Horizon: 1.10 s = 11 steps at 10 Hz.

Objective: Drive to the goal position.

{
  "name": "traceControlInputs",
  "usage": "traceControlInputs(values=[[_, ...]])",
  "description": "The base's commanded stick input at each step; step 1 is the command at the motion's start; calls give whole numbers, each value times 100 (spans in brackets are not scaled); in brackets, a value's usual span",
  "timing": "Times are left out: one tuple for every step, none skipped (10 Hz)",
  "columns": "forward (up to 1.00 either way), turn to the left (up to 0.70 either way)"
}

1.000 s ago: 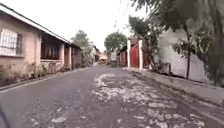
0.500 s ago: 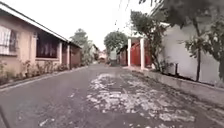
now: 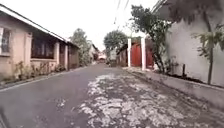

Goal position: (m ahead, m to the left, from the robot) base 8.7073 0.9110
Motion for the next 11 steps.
traceControlInputs(values=[[70, 0], [70, 0], [70, 0], [70, 0], [70, 33], [70, 22], [70, 2], [70, 0], [70, 0], [70, 0], [70, 0]])
